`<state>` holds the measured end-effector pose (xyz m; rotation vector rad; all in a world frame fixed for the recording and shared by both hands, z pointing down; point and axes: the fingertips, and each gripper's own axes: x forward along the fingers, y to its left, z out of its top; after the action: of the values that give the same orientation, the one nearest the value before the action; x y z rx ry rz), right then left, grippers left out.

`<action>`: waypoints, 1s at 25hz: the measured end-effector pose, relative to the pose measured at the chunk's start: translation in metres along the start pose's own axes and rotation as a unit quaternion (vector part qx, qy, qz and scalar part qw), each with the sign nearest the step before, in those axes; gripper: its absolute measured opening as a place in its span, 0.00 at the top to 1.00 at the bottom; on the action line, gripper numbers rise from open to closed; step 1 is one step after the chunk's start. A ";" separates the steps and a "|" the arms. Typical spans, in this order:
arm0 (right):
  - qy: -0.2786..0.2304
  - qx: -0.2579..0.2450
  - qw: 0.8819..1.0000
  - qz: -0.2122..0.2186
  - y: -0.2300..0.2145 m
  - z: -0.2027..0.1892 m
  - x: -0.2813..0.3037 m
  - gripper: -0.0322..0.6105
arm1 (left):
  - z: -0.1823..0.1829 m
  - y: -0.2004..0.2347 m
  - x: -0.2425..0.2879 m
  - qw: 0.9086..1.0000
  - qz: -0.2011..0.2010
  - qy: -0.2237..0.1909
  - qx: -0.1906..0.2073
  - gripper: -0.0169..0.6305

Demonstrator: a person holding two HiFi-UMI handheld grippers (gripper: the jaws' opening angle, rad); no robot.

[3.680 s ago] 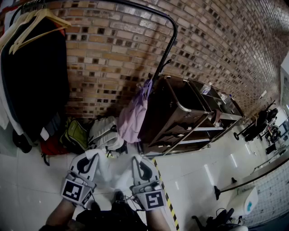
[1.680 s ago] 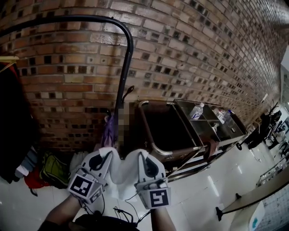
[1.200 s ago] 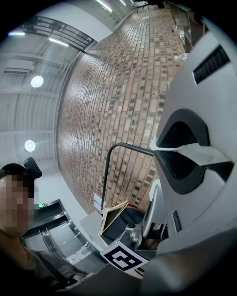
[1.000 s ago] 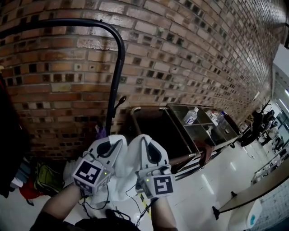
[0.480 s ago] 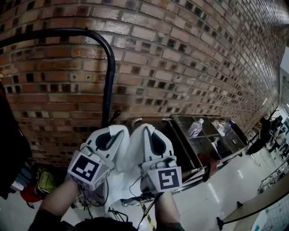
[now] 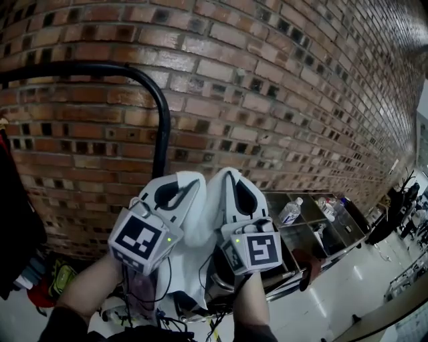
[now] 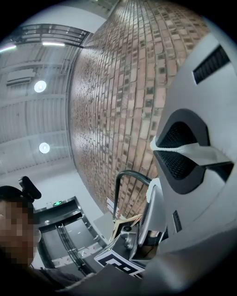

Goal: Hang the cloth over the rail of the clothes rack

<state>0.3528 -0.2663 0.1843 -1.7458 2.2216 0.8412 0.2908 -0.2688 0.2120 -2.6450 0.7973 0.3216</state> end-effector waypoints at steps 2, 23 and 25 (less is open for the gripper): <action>-0.006 0.005 1.000 0.006 -0.007 0.011 0.012 0.92 | 0.016 0.007 0.003 1.000 0.003 -0.001 0.001 0.91; -0.051 0.111 0.990 0.068 -0.068 0.094 0.130 0.92 | 0.137 0.076 0.059 0.996 -0.024 0.051 -0.064 0.91; -0.062 0.107 0.990 0.064 -0.072 0.101 0.137 0.92 | 0.146 0.083 0.065 0.996 -0.021 0.055 -0.062 0.91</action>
<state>0.3617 -0.3354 0.0132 -1.4290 2.2658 0.6869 0.2800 -0.3063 0.0365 -2.8119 0.7777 0.2231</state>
